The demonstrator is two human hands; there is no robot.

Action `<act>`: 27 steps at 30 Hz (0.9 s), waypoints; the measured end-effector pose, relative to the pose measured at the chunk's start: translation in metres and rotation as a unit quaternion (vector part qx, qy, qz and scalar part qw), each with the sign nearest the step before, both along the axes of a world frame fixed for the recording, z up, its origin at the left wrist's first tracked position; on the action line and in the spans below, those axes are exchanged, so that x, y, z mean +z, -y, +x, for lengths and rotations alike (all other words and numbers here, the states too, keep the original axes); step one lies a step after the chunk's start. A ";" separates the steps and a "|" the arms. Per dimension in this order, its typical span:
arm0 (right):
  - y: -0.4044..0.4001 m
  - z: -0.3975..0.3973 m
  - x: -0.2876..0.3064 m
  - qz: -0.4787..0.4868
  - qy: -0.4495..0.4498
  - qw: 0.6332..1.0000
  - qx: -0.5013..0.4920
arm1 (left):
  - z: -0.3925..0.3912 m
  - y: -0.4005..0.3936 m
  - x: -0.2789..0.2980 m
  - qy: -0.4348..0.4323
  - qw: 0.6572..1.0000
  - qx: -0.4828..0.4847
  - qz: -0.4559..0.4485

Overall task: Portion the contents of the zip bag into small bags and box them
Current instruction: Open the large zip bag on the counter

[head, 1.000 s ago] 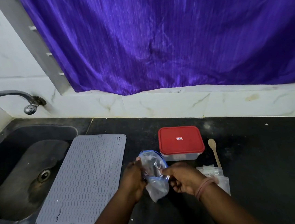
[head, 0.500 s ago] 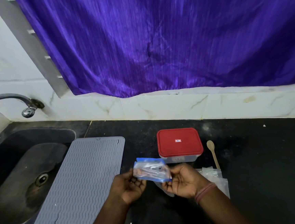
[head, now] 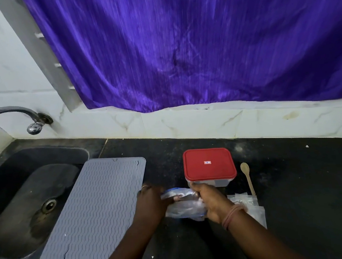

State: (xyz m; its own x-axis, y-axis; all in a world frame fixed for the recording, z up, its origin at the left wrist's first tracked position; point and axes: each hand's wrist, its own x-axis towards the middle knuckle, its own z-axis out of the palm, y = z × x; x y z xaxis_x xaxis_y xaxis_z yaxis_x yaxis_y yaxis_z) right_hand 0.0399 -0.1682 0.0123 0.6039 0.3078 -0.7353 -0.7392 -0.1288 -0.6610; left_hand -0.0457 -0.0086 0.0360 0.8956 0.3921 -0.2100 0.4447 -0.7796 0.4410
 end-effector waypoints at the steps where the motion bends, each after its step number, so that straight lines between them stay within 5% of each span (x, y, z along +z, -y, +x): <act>1: 0.003 0.002 -0.001 -0.003 0.012 1.000 0.001 | 0.000 -0.002 0.004 -0.009 0.998 -0.005 -0.060; 5: 0.013 0.005 -0.002 0.054 0.013 0.998 0.021 | -0.006 0.003 0.014 0.016 0.928 0.113 -0.354; 8: 0.017 0.004 -0.011 0.096 0.056 0.992 0.052 | -0.009 0.007 0.010 -0.039 0.757 0.260 -0.598; 11: 0.016 -0.005 -0.018 0.045 0.156 0.977 0.142 | -0.008 0.002 -0.001 -0.062 0.612 0.362 -0.700; 14: 0.016 -0.008 -0.019 -0.041 0.215 0.955 0.201 | -0.005 0.000 -0.008 -0.046 0.565 0.386 -0.728; 16: 0.014 -0.010 -0.018 -0.050 0.224 0.955 0.186 | -0.003 0.002 -0.012 -0.040 0.591 0.373 -0.714; 19: 0.009 -0.005 -0.016 0.078 0.013 0.994 0.069 | -0.006 0.001 -0.022 -0.049 0.637 0.303 -0.707; 22: 0.013 0.004 -0.014 0.075 -0.128 0.989 0.027 | -0.013 0.004 -0.028 -0.085 0.819 0.114 -0.555; 24: 0.015 0.006 -0.009 0.100 -0.142 0.985 0.012 | -0.015 0.012 -0.035 -0.088 0.894 0.071 -0.434; 25: 0.015 0.004 -0.004 0.123 -0.146 0.982 0.000 | -0.016 0.018 -0.036 -0.083 0.893 0.088 -0.433; 27: 0.017 0.000 -0.004 0.168 -0.150 0.974 -0.018 | -0.016 0.021 -0.040 -0.086 0.820 0.084 -0.559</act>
